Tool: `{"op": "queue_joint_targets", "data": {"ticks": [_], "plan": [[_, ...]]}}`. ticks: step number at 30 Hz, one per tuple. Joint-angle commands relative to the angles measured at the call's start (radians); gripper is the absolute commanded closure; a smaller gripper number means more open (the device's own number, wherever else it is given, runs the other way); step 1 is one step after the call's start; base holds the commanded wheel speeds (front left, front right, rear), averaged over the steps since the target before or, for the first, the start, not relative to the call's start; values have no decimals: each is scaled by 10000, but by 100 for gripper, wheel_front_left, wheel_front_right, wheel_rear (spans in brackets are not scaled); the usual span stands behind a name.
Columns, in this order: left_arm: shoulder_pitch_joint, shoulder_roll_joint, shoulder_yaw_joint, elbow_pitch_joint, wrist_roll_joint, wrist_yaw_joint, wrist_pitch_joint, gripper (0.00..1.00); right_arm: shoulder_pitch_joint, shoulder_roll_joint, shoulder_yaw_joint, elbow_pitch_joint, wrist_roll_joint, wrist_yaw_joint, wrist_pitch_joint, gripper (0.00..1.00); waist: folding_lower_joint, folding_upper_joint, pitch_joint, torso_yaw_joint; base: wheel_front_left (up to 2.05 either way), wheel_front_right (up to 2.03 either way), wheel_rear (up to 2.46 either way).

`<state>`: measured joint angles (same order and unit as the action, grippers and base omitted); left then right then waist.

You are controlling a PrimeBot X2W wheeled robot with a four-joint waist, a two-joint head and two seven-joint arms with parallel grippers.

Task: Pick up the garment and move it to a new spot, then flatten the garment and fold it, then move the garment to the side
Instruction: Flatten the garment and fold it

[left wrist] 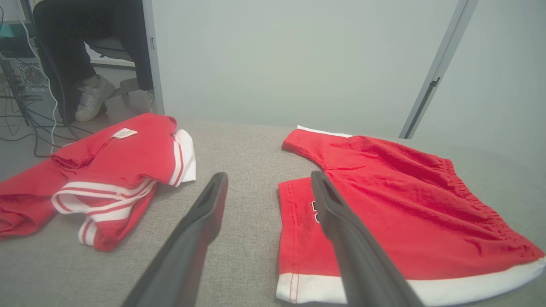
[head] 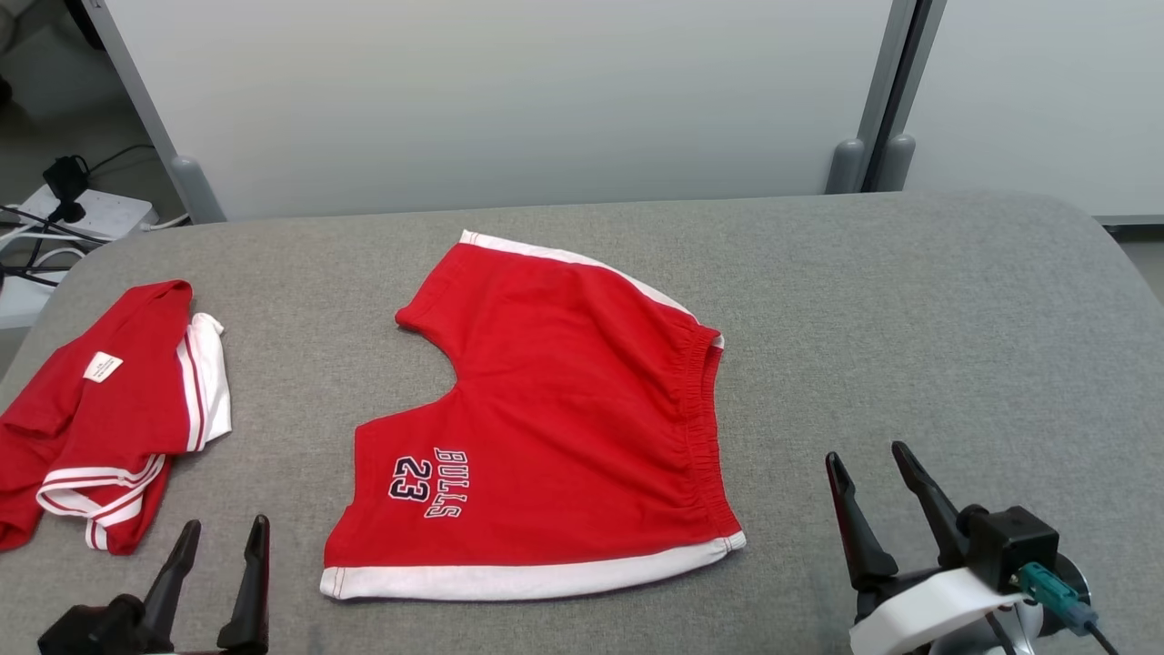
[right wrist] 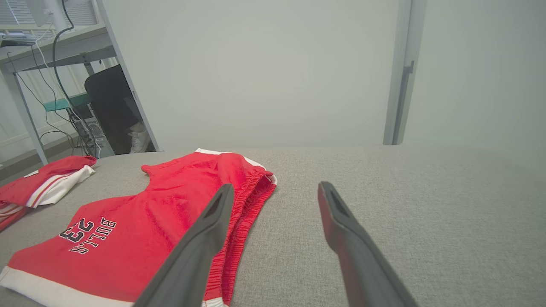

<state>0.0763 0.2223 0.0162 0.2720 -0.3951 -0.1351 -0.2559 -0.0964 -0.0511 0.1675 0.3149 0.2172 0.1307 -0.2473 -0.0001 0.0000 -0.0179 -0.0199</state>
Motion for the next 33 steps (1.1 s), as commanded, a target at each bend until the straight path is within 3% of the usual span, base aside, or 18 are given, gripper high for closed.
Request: {"op": "queue_joint_targets", "data": {"ticks": [1, 19, 33], "plan": [[-130, 78, 432, -238, 169, 44, -59, 0, -64, 7, 207, -276, -104, 0, -143, 0, 1, 0, -49, 23, 0, 0, 0], [78, -113, 484, -72, 340, 44, -59, 0, 107, 8, 406, -58, -277, 0, -144, 0, 1, 0, 81, 74, 0, 0, 0], [-252, 506, -712, -206, -412, 44, -59, 0, -939, 8, 1936, 1826, 142, 0, -140, 0, 1, 0, 1088, 607, 0, 0, 0]]}}
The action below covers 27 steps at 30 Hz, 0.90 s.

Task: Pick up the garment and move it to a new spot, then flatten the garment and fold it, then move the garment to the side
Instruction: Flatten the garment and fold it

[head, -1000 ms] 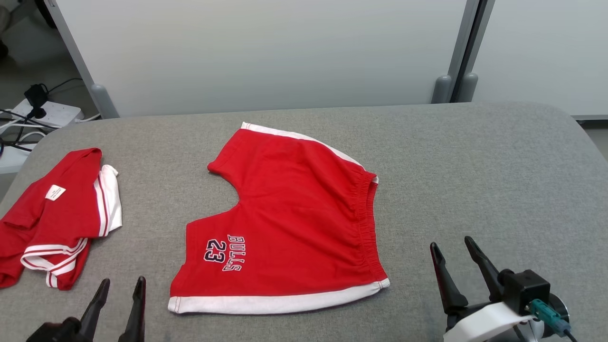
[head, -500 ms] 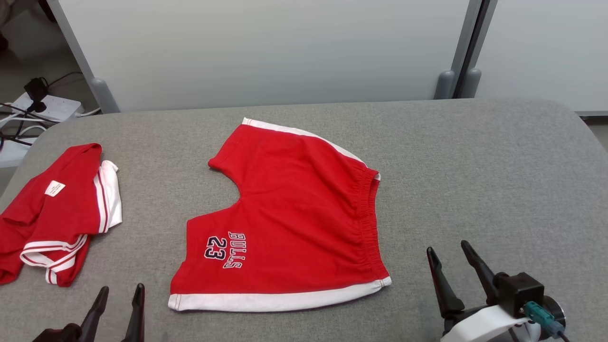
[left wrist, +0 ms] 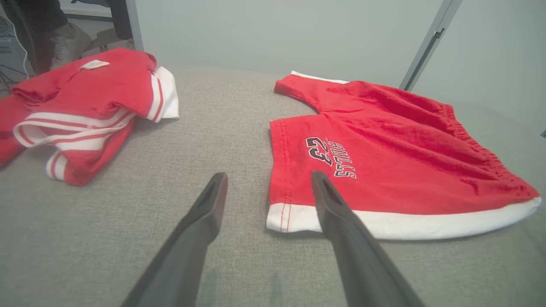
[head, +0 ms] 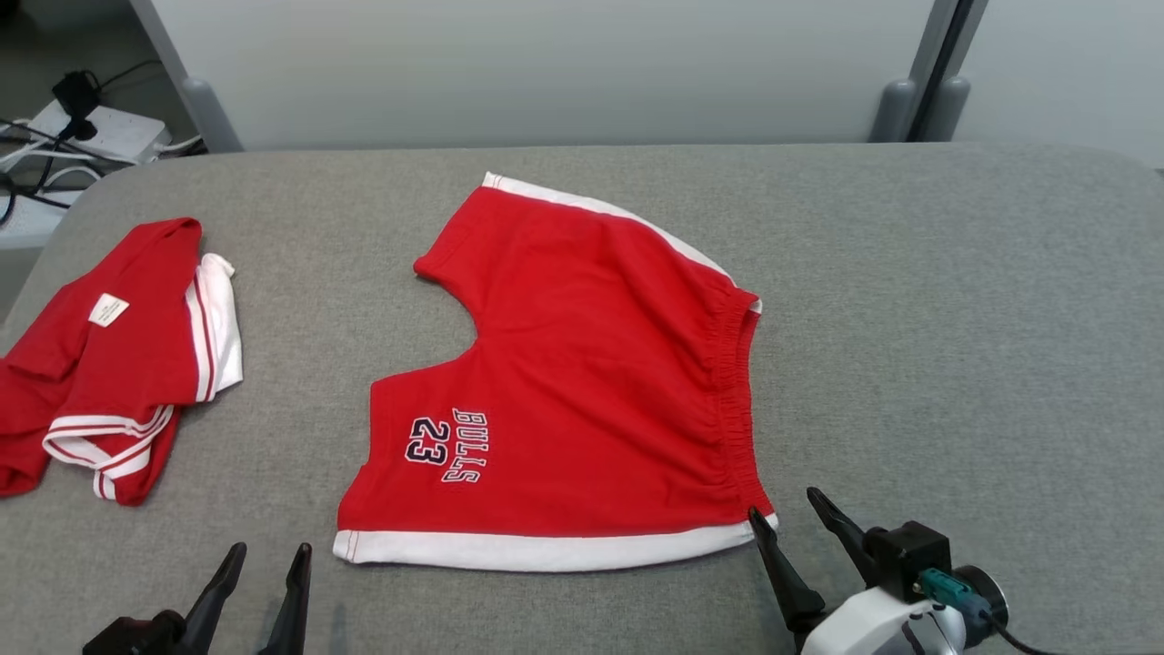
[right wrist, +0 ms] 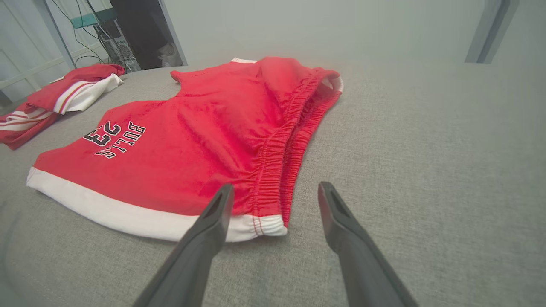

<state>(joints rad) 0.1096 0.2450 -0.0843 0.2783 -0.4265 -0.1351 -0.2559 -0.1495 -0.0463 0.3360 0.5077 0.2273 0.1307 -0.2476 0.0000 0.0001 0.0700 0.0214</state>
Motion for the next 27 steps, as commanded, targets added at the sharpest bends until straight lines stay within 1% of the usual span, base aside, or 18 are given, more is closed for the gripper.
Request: {"op": "queue_joint_targets", "data": {"ticks": [1, 8, 9, 10, 12, 14, 15, 16, 17, 18, 23, 27], "plan": [[-622, 356, 211, -305, -160, 44, -59, 0, -522, -40, 301, 53, 18, 0, -137, 0, 0, -1, 292, 257, 0, 0, 0], [-830, 700, -128, -462, -513, 44, -59, 0, -1058, -40, 619, 1021, 20, 0, -125, 0, 0, -1, 669, 616, 0, 0, 0], [-860, 733, -159, -479, -560, 44, -59, 0, -1110, -40, 693, 1188, 97, 0, -103, 2, 0, -1, 707, 663, 0, 0, 0], [-883, 765, -186, -499, -603, 44, -59, 0, -1170, -39, 756, 1345, 137, 0, -94, 7, 0, -1, 737, 694, 0, 0, 0], [-926, 821, -257, -541, -674, 44, -59, 0, -1256, -39, 840, 1652, 303, 0, -49, 14, 0, -1, 780, 733, 0, 0, 0], [-980, 875, -410, -607, -798, 44, -59, 0, -1354, -39, 945, 1862, 398, 0, -46, 15, 0, -1, 827, 758, 0, 0, 0], [-1009, 918, -486, -635, -838, 44, -59, 0, -1405, -39, 1021, 1934, 466, 0, -48, 25, 0, -1, 854, 764, 0, 0, 0], [-1032, 942, -559, -652, -919, 44, -59, 0, -1465, -39, 1070, 2006, 479, 0, -52, 46, 0, -1, 881, 759, 0, 0, 0], [-1057, 982, -662, -660, -1000, 44, -59, 0, -1522, -39, 1124, 2051, 497, 0, -59, 59, 0, -1, 906, 751, 0, 0, 0], [-1115, 1088, -980, -670, -1227, 44, -59, 0, -1629, -39, 1204, 2123, 553, 0, -72, 100, 0, -1, 961, 727, 0, 0, 0], [-1466, 1590, -2212, -529, -1963, 44, -59, 0, -1778, -39, 1279, 2238, 658, 0, -100, 100, 0, -1, 1057, 630, 0, 0, 0], [-1899, 1962, -2934, -156, -2367, 44, -59, 0, -1856, -39, 1393, 2226, 742, 0, -116, 100, 0, -1, 1162, 472, 0, 0, 0]]}}
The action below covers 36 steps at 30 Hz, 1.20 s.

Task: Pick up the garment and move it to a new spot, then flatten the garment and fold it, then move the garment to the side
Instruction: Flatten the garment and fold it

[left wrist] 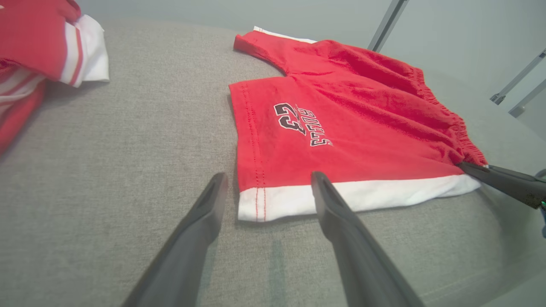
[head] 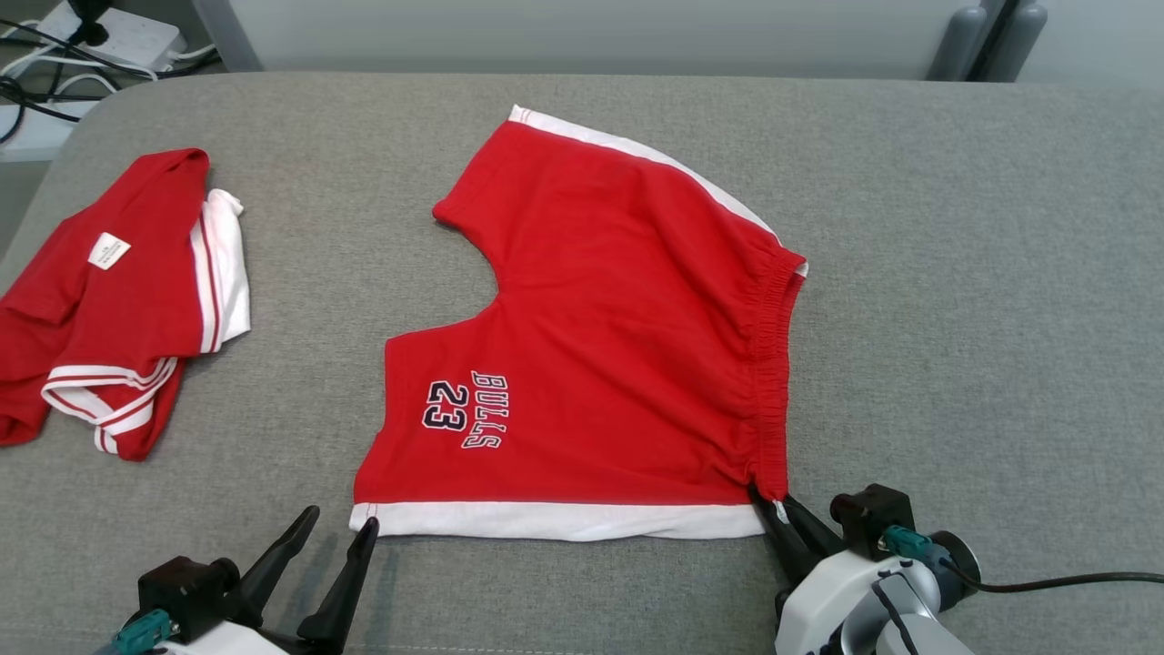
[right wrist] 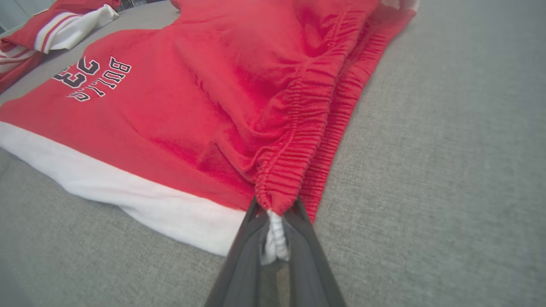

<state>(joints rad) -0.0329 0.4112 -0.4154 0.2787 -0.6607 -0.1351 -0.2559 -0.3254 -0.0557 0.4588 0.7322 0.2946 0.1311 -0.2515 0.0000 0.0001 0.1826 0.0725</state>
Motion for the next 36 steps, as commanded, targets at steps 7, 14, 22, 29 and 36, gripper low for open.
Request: {"op": "queue_joint_targets", "data": {"ticks": [7, 14, 22, 29, 36], "plan": [[-1186, 706, -448, 772, -744, 44, -59, 0, -316, 55, 614, -195, 268, -4, -93, 100, 0, -1, 394, -435, 0, 0, 0], [-1346, 920, -927, 1137, -1392, 44, -59, 0, -447, 55, 778, -352, 279, -4, -99, 100, 0, -1, 625, -697, 0, 0, 0], [-1407, 1027, -971, 803, -1540, 44, -59, 100, -454, 55, 660, -426, 122, -4, -101, 100, 0, -1, 706, -708, 0, 0, 0], [-1204, 1423, -1642, 459, -1676, 44, -59, 100, -463, 55, 967, -386, 50, -4, 37, 100, 0, -1, 463, -646, 0, 0, 0], [-812, 1931, -2276, 572, -2045, 44, -59, 100, -254, -74, 1385, -376, 172, -4, 879, 100, 0, -1, -75, -496, 0, 0, 0]]}}
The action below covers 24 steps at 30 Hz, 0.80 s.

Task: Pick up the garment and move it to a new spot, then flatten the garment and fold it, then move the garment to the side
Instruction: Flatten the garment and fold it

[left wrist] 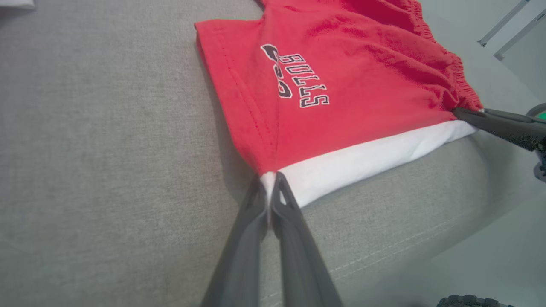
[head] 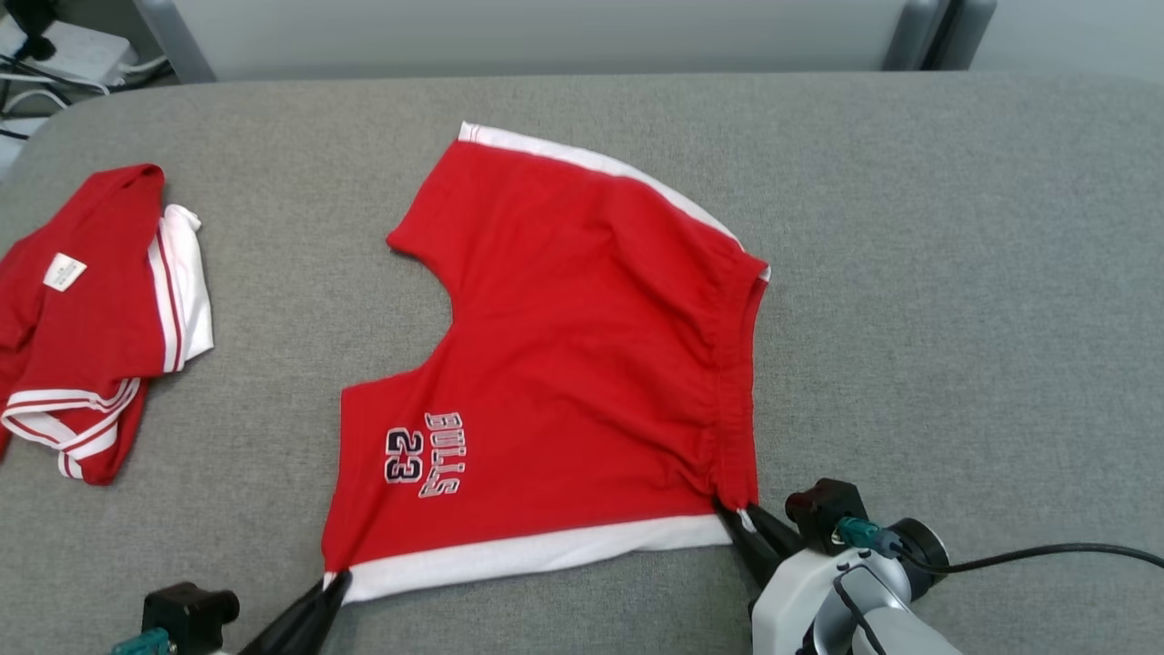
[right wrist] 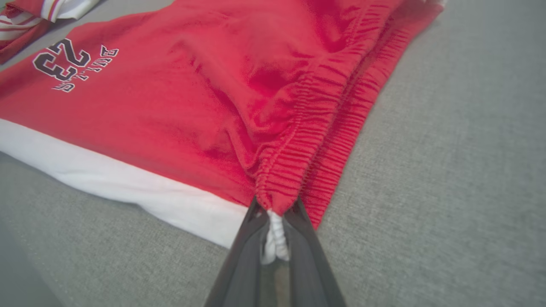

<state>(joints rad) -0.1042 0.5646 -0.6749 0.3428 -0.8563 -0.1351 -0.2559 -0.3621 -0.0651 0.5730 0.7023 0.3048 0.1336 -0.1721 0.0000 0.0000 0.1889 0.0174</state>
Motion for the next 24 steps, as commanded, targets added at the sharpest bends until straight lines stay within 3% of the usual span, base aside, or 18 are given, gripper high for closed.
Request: {"op": "queue_joint_targets", "data": {"ticks": [1, 10, 15, 19, 24], "plan": [[-46, 413, 261, -24, -163, 44, -59, 100, 196, -77, 338, -153, 232, -29, 272, 100, 0, 0, -236, 68, 0, 0, 0], [314, 670, -904, 251, -677, 44, -59, 100, 1013, -1636, 1374, -1835, 2051, -29, 2191, 100, 0, 0, -926, 38, 0, 0, 0], [328, 942, -1180, 168, -933, 44, -59, 100, 1402, -2431, 1347, -3112, 2669, -29, 2841, 100, 0, 0, -1012, -14, 0, 0, 0], [-50, 1252, -352, -404, -661, 44, -59, 100, 1417, -2496, 659, -4085, 2447, -29, 2251, 100, 0, 0, -852, -37, 0, 0, 0], [-1003, 1778, 302, -1281, -151, 44, -59, 100, 964, -2018, -277, -4608, 1395, -29, 1560, 100, 0, 0, -455, -164, 0, 0, 0]]}}
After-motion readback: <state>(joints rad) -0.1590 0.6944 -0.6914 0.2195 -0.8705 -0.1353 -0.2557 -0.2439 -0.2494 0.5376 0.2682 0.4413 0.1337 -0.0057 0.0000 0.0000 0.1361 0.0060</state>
